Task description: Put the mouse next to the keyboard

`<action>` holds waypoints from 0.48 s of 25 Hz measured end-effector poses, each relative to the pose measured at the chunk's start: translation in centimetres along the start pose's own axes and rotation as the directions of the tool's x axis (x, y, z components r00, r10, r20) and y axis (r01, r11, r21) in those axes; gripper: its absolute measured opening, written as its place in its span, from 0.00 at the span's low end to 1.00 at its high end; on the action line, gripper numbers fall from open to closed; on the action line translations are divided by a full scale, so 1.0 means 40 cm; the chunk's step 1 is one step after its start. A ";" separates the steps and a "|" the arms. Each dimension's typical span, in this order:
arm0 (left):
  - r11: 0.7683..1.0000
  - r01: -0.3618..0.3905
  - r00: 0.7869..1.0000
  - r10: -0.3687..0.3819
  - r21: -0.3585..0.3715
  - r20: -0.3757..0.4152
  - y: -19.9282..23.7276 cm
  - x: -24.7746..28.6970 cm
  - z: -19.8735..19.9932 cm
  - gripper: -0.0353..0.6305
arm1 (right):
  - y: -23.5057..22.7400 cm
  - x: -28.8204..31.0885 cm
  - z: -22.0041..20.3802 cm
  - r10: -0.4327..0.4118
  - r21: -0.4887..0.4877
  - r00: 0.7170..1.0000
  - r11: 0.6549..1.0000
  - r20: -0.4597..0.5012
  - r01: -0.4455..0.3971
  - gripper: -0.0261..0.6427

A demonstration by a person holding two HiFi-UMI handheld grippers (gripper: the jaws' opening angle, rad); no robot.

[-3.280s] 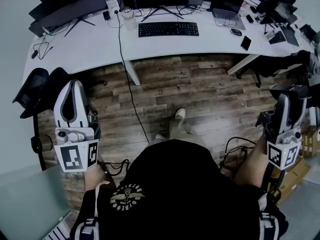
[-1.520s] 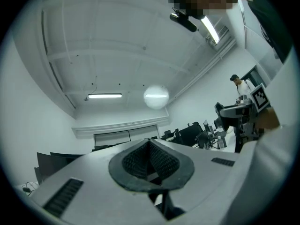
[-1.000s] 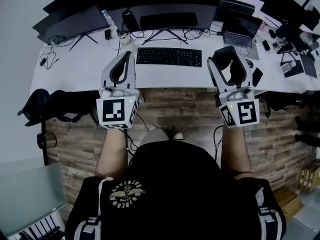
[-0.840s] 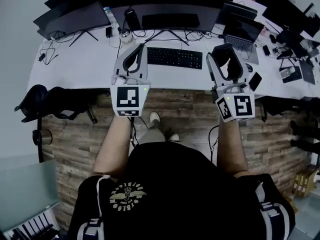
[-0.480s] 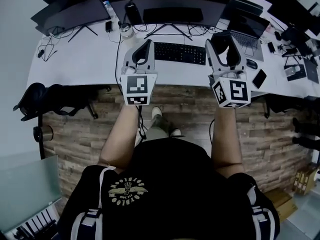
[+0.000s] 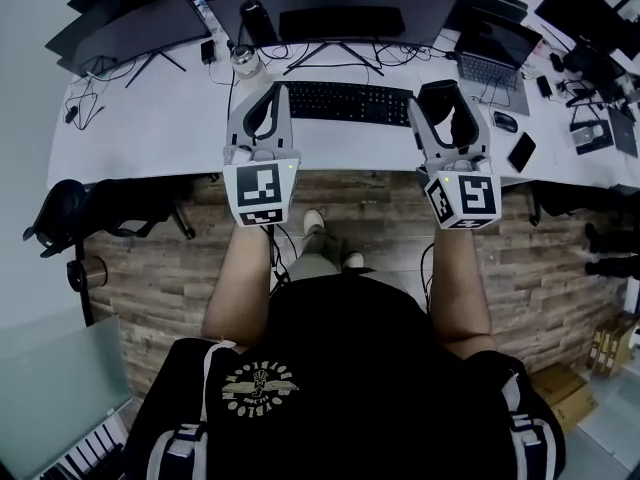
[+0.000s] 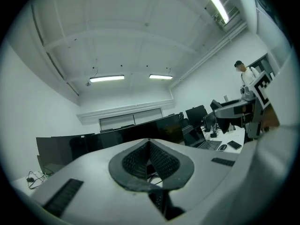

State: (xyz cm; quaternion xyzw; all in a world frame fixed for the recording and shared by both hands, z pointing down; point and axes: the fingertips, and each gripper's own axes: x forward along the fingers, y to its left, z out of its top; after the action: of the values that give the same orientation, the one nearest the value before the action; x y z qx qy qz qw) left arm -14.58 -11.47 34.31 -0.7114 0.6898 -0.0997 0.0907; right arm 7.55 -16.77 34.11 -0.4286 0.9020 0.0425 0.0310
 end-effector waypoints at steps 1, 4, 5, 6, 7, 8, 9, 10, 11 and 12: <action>1.000 0.002 1.000 -0.002 0.004 0.003 0.005 0.007 0.000 0.06 | -0.004 0.005 -0.003 -0.005 0.006 1.000 1.000 -0.001 0.005 0.47; 1.000 0.016 1.000 -0.016 0.002 0.003 0.017 0.040 -0.006 0.06 | -0.018 0.027 -0.007 -0.022 0.013 1.000 1.000 -0.003 0.022 0.47; 1.000 0.023 1.000 -0.023 0.001 0.003 0.021 0.055 -0.006 0.06 | -0.022 0.038 -0.006 -0.027 0.013 1.000 1.000 -0.001 0.027 0.47; 1.000 0.030 1.000 -0.030 0.000 0.005 0.024 0.070 -0.005 0.06 | -0.028 0.049 -0.004 -0.032 0.012 0.999 0.999 0.001 0.032 0.47; 0.999 0.038 0.999 -0.038 0.001 0.009 0.025 0.085 -0.002 0.06 | -0.034 0.060 -0.001 -0.038 0.010 0.999 0.999 0.002 0.038 0.47; 0.999 0.044 0.999 -0.044 0.001 0.013 0.027 0.099 0.000 0.06 | -0.040 0.071 0.000 -0.044 0.010 0.999 0.999 0.003 0.044 0.47; 0.999 0.050 0.999 -0.050 0.002 0.017 0.028 0.112 0.003 0.06 | -0.046 0.082 0.001 -0.049 0.013 0.999 0.999 0.004 0.049 0.47; 0.998 0.055 0.998 -0.055 0.004 0.020 0.031 0.125 0.004 0.06 | -0.050 0.094 0.002 -0.053 0.018 0.999 0.998 0.006 0.053 0.47; 0.998 0.061 0.998 -0.061 0.005 0.024 0.035 0.139 0.006 0.06 | -0.054 0.106 0.004 -0.057 0.021 0.998 0.998 0.007 0.056 0.47; 0.998 0.066 0.997 -0.066 0.006 0.027 0.039 0.154 0.009 0.06 | -0.057 0.119 0.006 -0.059 0.022 0.998 0.998 0.010 0.059 0.47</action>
State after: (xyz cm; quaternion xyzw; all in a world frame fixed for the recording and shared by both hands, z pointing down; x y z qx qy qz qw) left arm -15.82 -17.68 33.66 -0.7348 0.6644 -0.0949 0.0987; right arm 6.32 -21.84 33.32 -0.4544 0.8892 0.0342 0.0415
